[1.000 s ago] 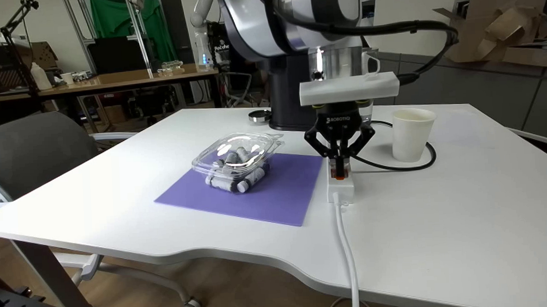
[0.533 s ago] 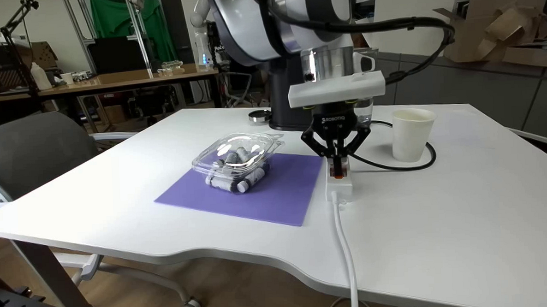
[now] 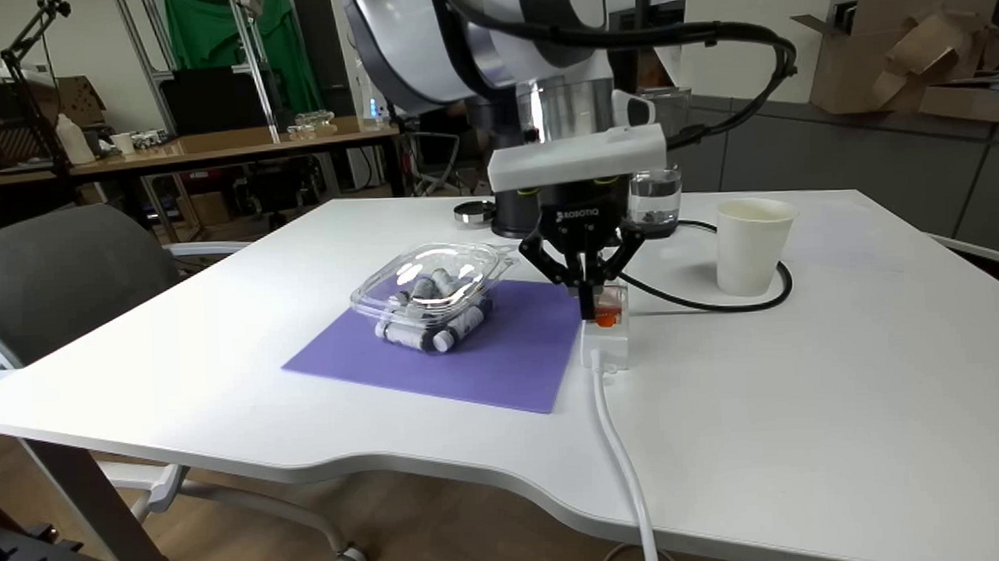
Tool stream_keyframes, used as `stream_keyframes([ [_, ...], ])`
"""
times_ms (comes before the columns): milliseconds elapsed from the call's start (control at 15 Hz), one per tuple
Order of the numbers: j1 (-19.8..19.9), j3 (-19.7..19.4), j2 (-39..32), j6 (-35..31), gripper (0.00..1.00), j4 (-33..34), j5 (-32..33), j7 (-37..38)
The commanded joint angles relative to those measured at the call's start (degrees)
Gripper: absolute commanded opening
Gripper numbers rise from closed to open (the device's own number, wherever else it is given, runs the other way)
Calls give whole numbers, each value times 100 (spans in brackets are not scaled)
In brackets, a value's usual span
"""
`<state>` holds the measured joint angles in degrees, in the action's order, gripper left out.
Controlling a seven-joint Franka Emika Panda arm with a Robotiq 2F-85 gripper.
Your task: Press the power button on the extension cord.
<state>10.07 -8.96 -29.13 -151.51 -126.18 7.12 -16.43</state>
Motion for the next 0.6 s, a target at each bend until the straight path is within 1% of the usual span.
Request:
stream_keyframes([
  [0,-54,21,722,-122,0,-630,152,182],
  [200,-154,-48,1049,-361,0,-863,345,216],
  [267,-169,-52,1131,-345,4,-893,385,214],
  [333,-143,-10,1207,-293,27,-906,402,120],
  [467,-145,-2,1310,-212,30,-900,464,74],
  [533,-132,14,1350,-199,35,-899,473,50],
])
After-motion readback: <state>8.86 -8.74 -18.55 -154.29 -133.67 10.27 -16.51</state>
